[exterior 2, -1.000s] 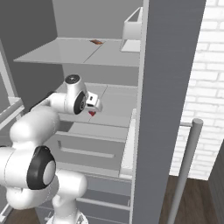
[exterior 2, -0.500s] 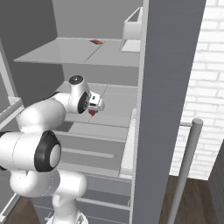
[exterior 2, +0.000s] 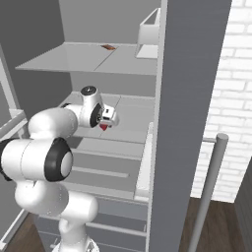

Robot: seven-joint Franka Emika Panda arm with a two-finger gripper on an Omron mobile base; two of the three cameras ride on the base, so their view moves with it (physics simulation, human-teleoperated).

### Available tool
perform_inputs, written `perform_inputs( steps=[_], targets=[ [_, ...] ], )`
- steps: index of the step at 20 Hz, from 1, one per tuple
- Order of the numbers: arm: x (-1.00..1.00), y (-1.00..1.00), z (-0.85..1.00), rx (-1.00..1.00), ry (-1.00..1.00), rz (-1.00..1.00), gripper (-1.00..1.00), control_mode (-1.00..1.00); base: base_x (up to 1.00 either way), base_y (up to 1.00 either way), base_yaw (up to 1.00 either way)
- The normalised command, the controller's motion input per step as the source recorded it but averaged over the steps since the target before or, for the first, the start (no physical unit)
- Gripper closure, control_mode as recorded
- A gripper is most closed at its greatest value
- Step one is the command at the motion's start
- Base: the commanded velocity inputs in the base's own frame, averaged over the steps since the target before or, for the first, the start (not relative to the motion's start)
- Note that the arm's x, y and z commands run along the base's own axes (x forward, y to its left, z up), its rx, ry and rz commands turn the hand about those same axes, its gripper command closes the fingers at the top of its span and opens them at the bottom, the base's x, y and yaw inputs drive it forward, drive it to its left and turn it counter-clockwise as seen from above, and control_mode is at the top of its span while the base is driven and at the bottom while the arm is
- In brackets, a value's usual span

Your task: Take the strawberry from the fridge and place it on top of the pancake, located on the dining counter.

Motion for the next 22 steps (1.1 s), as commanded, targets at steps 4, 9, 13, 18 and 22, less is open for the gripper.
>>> perform_inputs(
  steps=[4,9,13,18,22],
  targets=[
    [0.27,-0.05,-0.13,0.0,0.0,0.0,-1.0,-1.0,0.0,0.0,0.0],
    [0.14,0.0,-0.16,0.0,0.0,0.0,-1.0,-1.0,0.0,0.0,0.0],
    [0.11,0.01,-0.14,0.0,0.0,0.0,-1.0,-1.0,0.0,0.0,0.0],
    [0.06,0.02,-0.13,0.0,0.0,0.0,-1.0,-1.0,0.0,0.0,0.0],
    [0.04,0.0,-0.18,0.0,0.0,0.0,-1.0,-1.0,0.0,0.0,0.0]
  ],
)
